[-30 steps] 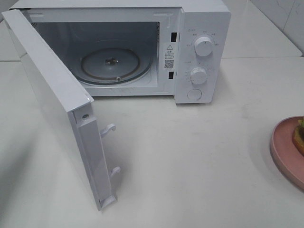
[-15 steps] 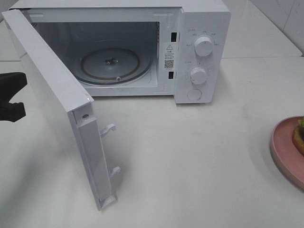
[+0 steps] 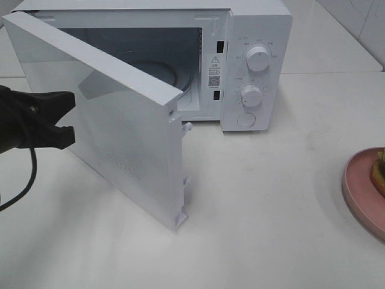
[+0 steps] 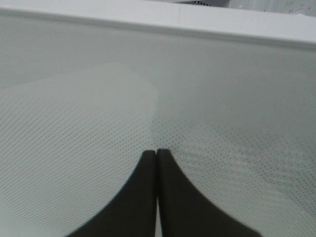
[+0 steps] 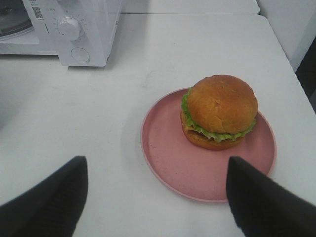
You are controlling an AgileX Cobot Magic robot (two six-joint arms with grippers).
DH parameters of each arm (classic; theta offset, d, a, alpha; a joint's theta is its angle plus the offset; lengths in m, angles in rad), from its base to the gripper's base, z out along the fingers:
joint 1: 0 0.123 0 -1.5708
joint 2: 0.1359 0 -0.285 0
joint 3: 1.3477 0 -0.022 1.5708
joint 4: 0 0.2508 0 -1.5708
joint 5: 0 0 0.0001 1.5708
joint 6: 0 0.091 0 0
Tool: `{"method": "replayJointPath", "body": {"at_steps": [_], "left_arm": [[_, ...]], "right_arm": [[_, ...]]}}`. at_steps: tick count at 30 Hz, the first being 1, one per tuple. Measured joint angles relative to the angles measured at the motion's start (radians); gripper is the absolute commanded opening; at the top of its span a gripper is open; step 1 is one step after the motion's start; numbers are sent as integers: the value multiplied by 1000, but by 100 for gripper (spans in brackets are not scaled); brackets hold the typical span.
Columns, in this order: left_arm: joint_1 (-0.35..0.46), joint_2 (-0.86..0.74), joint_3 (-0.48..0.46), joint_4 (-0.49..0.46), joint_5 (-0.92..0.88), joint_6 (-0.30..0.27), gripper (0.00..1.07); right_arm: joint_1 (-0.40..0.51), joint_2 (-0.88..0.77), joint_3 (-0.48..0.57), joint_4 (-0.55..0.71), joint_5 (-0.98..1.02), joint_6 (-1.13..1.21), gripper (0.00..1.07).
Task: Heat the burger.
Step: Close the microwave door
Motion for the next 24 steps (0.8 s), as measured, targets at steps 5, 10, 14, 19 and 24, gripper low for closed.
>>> {"method": "replayJointPath", "body": {"at_steps": [5,10,14,19,24], "left_arm": [[-51,46,-52,-50,0,33,0],[-114,112,-126,-125,1,84,0],[-165,182,-204,-169,1,96,0],[-202,253,-289,-181,1,102,0],[-223,303,-355,-206,4,125,0]], "right_arm": [[0,0,0,0,0,0,76],[0,0,0,0,0,0,76],[0,0,0,0,0,0,76],[0,0,0,0,0,0,76],[0,0,0,0,0,0,76]]}}
